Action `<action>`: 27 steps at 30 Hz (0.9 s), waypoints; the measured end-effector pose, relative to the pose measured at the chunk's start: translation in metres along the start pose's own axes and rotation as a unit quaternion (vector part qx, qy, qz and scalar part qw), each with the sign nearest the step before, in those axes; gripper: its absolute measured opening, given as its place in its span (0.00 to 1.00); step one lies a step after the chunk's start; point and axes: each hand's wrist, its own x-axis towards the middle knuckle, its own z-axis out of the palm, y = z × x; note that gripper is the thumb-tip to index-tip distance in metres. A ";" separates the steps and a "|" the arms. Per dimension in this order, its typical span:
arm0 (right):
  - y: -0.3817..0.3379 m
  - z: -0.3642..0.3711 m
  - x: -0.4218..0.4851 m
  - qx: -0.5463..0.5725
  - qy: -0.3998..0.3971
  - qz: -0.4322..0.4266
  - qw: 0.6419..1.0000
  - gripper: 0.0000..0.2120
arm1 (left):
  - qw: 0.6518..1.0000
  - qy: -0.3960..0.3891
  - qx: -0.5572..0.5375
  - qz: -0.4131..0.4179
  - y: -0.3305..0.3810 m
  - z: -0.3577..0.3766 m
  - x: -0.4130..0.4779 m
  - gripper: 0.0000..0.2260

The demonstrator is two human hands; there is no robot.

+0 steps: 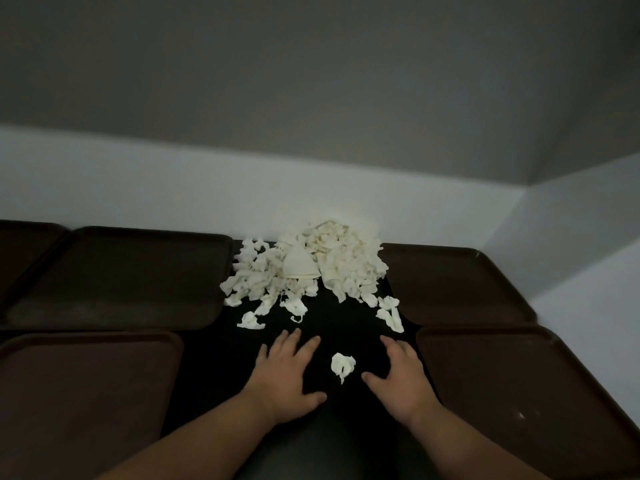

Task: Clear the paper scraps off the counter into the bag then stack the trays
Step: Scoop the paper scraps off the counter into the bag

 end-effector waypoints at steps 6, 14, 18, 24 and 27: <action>0.014 -0.015 0.056 0.017 -0.006 0.001 1.000 0.42 | 0.992 -0.053 0.060 0.102 0.046 0.017 0.045 0.36; 0.016 -0.006 0.132 0.006 -0.029 -0.003 1.000 0.45 | 0.989 -0.025 0.130 -0.062 0.002 0.016 0.094 0.23; -0.002 0.009 0.167 0.008 -0.029 -0.018 0.999 0.43 | 0.983 0.016 0.107 -0.147 -0.034 0.004 0.105 0.23; -0.024 0.037 0.201 -0.086 -0.001 -0.086 0.993 0.24 | 0.983 0.071 0.036 -0.168 -0.052 0.016 0.109 0.19; -0.024 0.051 0.203 -0.103 0.035 -0.102 0.989 0.18 | 0.981 0.113 0.038 -0.153 -0.055 0.022 0.106 0.15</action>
